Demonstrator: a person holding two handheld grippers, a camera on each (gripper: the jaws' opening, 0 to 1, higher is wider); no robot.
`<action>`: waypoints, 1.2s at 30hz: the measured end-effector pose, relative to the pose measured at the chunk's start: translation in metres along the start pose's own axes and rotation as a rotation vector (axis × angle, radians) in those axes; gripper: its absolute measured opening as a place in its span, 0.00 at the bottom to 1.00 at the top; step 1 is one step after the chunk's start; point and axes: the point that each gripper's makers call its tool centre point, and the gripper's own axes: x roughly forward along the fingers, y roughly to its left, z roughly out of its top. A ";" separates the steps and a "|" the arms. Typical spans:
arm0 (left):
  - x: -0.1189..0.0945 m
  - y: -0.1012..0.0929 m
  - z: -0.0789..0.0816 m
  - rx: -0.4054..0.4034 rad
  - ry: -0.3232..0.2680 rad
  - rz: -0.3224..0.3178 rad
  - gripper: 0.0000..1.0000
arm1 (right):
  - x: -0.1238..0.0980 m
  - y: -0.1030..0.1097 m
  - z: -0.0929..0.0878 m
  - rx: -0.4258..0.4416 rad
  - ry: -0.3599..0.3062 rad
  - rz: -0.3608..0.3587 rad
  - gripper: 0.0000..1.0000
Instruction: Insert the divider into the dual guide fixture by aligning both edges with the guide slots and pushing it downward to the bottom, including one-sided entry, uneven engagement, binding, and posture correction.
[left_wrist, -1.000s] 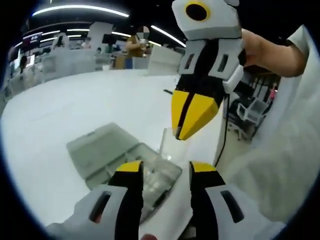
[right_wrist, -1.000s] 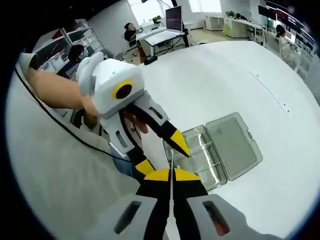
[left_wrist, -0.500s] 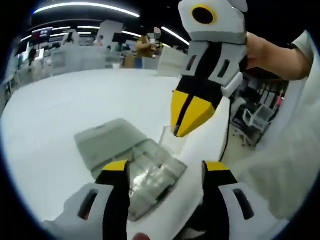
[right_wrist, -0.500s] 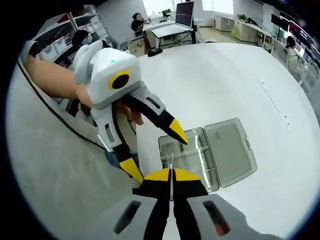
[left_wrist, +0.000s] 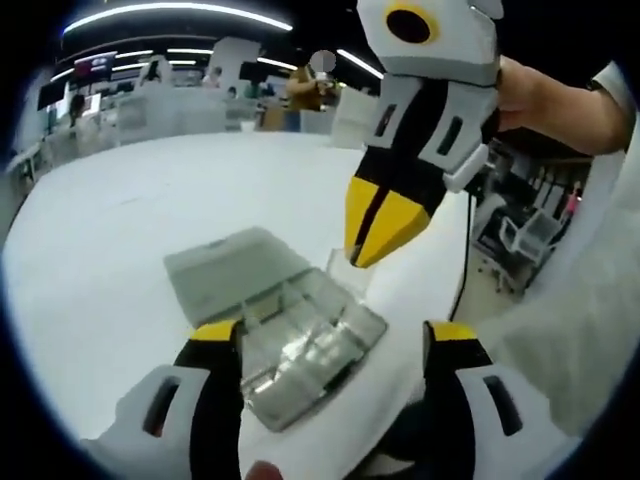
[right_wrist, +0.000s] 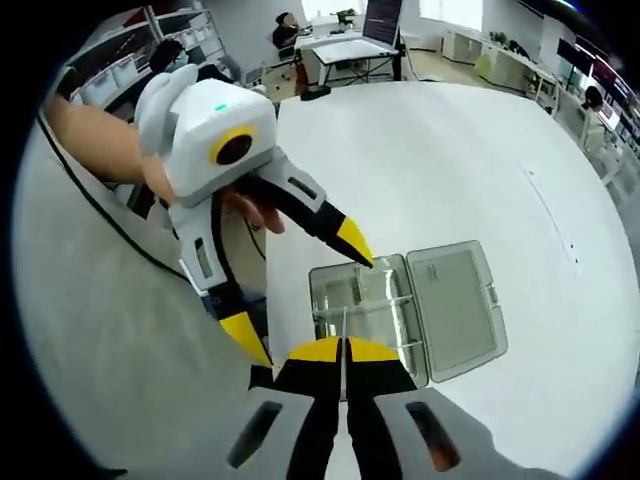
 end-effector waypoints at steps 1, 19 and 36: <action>0.000 0.001 0.000 -0.009 0.000 0.005 0.76 | 0.000 0.000 0.000 -0.002 0.001 0.002 0.00; -0.005 0.015 -0.003 -0.052 -0.012 0.071 0.92 | 0.010 -0.002 0.006 -0.105 0.046 -0.020 0.00; -0.004 0.018 -0.005 -0.076 -0.013 0.074 0.93 | 0.019 -0.003 0.003 -0.159 0.073 -0.018 0.00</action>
